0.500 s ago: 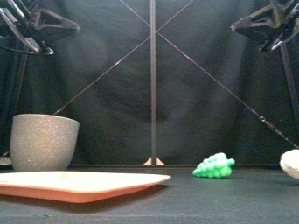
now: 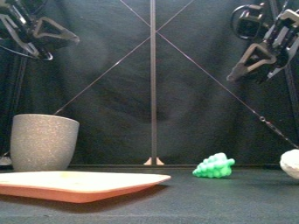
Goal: Pick the green grapes then place it on the pink plate
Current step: Pick the green grapes
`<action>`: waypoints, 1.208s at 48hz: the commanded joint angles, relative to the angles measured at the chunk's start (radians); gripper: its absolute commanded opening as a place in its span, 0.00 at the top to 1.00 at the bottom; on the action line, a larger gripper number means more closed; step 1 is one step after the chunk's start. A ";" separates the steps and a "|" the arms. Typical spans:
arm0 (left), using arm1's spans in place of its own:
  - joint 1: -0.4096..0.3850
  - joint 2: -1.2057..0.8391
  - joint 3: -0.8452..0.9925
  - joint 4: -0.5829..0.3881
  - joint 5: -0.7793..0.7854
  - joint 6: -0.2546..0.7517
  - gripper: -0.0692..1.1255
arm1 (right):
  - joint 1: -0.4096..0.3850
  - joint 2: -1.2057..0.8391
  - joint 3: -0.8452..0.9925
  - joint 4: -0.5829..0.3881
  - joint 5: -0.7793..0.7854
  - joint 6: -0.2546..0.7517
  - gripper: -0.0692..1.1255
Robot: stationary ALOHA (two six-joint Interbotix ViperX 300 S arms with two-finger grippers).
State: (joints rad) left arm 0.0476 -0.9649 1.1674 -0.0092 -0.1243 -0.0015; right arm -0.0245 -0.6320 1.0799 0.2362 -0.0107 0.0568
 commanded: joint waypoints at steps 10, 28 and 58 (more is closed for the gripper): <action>0.003 0.003 -0.003 -0.026 -0.005 0.000 0.84 | -0.049 0.212 -0.064 0.143 -0.002 -0.002 0.04; 0.009 0.003 0.012 -0.032 -0.006 -0.002 0.84 | -0.101 0.471 -0.163 0.147 0.003 -0.003 0.07; -0.003 0.003 0.023 -0.086 -0.038 0.000 0.84 | -0.144 0.640 -0.252 0.112 0.086 -0.003 0.24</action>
State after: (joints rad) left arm 0.0476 -0.9649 1.2026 -0.0951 -0.1534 -0.0015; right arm -0.1687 0.0245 0.8452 0.3482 0.0752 0.0552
